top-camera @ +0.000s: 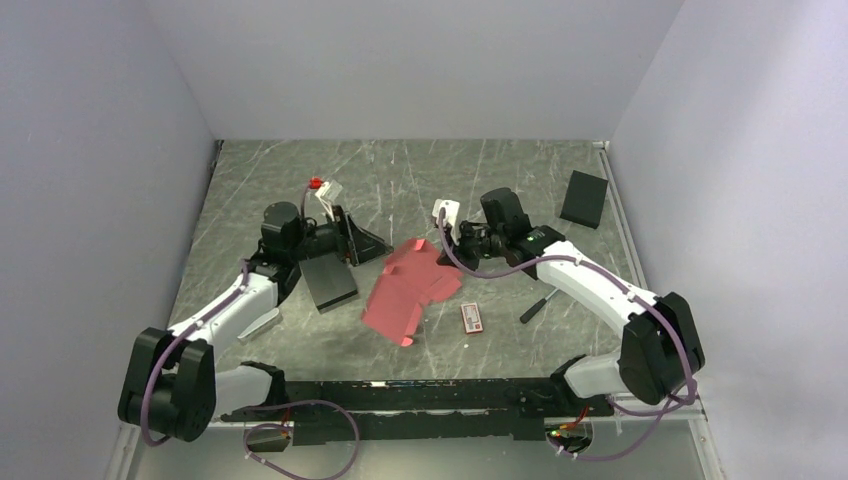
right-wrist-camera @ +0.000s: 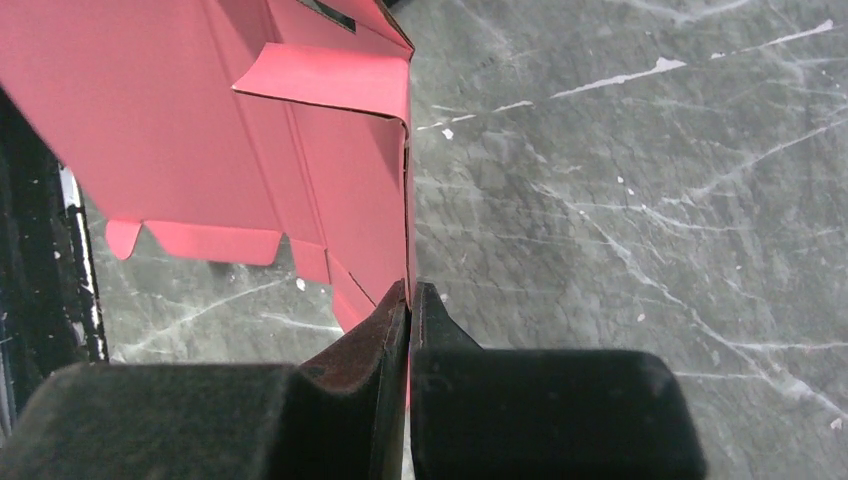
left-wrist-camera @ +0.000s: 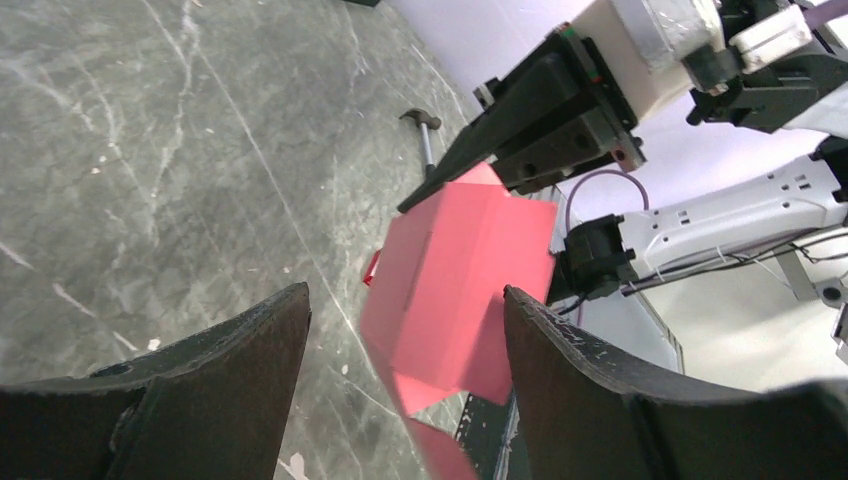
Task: Fold the paper box
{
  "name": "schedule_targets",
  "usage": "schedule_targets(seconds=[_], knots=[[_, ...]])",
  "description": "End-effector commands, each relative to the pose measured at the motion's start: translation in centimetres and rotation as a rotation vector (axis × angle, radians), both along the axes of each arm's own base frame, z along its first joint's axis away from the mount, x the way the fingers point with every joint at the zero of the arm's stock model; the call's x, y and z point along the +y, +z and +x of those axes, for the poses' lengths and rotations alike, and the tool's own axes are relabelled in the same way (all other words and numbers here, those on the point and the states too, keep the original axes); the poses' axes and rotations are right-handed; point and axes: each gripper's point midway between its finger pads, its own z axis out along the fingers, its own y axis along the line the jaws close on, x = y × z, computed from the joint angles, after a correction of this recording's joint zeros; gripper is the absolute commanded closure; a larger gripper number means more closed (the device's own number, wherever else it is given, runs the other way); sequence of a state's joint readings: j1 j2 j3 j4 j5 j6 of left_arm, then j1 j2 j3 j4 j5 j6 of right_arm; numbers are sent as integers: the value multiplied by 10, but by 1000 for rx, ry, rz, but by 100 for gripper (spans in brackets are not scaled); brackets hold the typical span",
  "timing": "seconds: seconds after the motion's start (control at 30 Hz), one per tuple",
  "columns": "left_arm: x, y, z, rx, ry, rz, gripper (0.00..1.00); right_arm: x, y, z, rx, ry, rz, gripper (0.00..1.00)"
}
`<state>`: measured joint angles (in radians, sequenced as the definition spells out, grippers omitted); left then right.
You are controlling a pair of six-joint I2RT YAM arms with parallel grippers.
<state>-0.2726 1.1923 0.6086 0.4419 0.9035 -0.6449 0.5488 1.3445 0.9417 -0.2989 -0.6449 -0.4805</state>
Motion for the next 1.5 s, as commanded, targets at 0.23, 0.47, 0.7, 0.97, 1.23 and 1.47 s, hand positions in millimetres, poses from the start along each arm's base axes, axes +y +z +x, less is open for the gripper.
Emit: schedule_targets(seconds=[0.23,0.47,0.7,0.97,1.23,1.47], knots=[[-21,-5,-8,-17,-76,82,25,2,4,26,-56,-100,-78,100],[-15,-22,-2,24,-14,119,26,3,-12,27,-27,-97,-125,100],[20,-15,15,57,226,105,23,-4,-43,36,8,-129,-264,100],[54,-63,30,228,457,164,25,1,-73,44,-21,-160,-403,99],[65,-84,49,302,540,110,36,12,-93,46,-68,-166,-485,98],[56,-109,57,429,519,102,42,18,-107,42,-89,-161,-527,95]])
